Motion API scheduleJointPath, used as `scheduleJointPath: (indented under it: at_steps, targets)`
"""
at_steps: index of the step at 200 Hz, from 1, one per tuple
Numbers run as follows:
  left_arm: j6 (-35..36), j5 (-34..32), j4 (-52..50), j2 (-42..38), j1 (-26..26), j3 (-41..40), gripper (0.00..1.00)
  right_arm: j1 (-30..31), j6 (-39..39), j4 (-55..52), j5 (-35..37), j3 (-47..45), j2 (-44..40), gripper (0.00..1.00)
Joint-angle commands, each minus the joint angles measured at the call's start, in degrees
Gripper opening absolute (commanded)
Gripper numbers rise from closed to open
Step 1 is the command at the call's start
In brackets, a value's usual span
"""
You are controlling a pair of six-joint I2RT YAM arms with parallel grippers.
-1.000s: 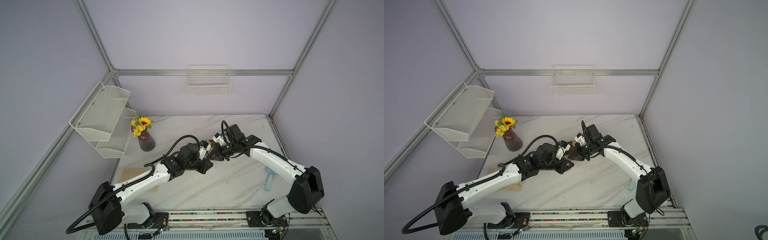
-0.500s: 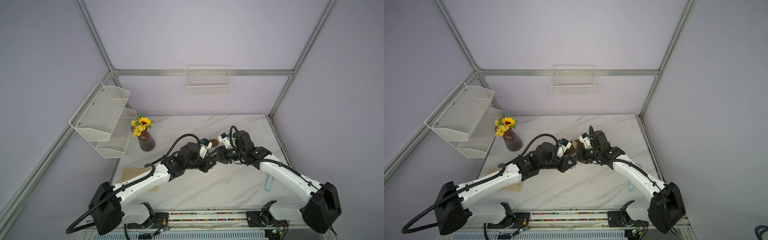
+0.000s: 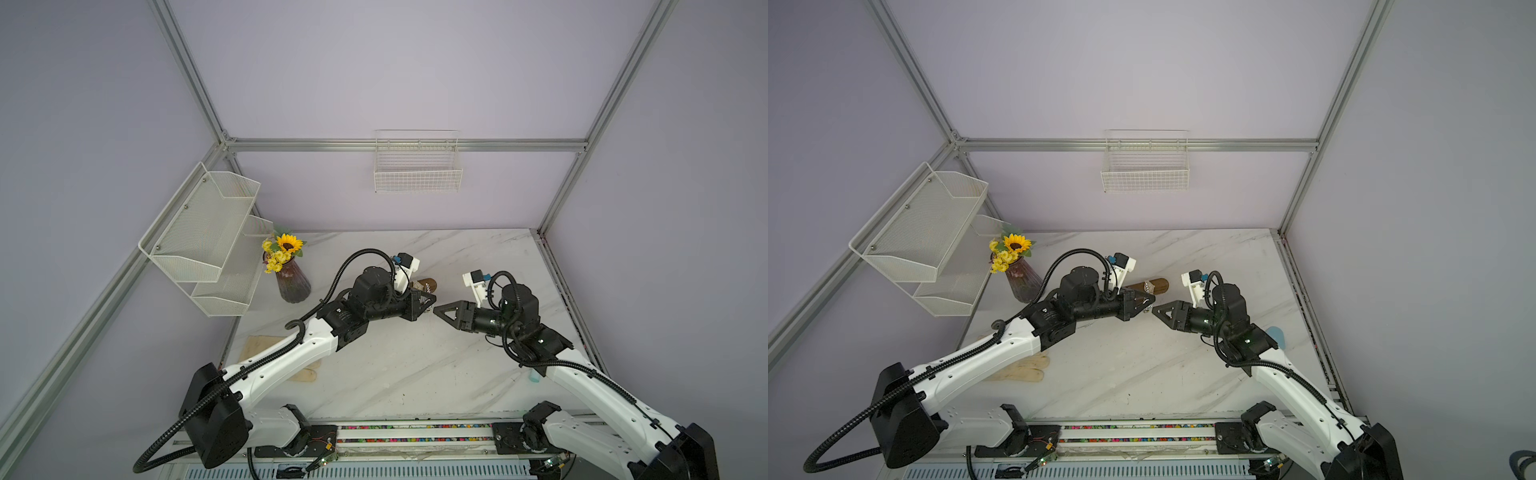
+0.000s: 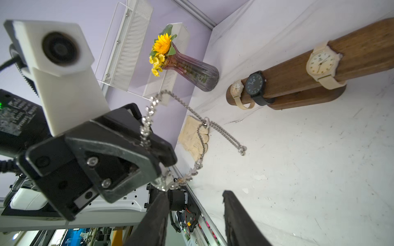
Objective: Place watch on stand
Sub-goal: Pick up the watch at the center of the board.
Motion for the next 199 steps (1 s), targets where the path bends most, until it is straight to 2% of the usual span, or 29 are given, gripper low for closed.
scheduleJointPath:
  at_steps: [1, 76, 131, 199]
  targets:
    - [-1.86, 2.52, 4.56, 1.07, 0.26, 3.81, 0.0, -0.18, 0.84, 9.68, -3.8, 0.33, 0.96, 0.42]
    - [-4.83, 4.63, 7.82, 1.78, 1.44, 3.35, 0.0, -0.32, -5.39, 10.78, -5.28, 1.01, 0.45, 0.33]
    - [-7.17, 6.95, 10.52, 1.81, 2.59, 2.24, 0.0, -3.48, -7.49, 12.0, -8.12, 1.12, 1.32, 0.36]
    - [-9.13, 9.17, 12.95, 2.84, 3.21, 1.97, 0.0, -6.5, -2.65, 24.22, -14.78, 0.48, 5.64, 0.33]
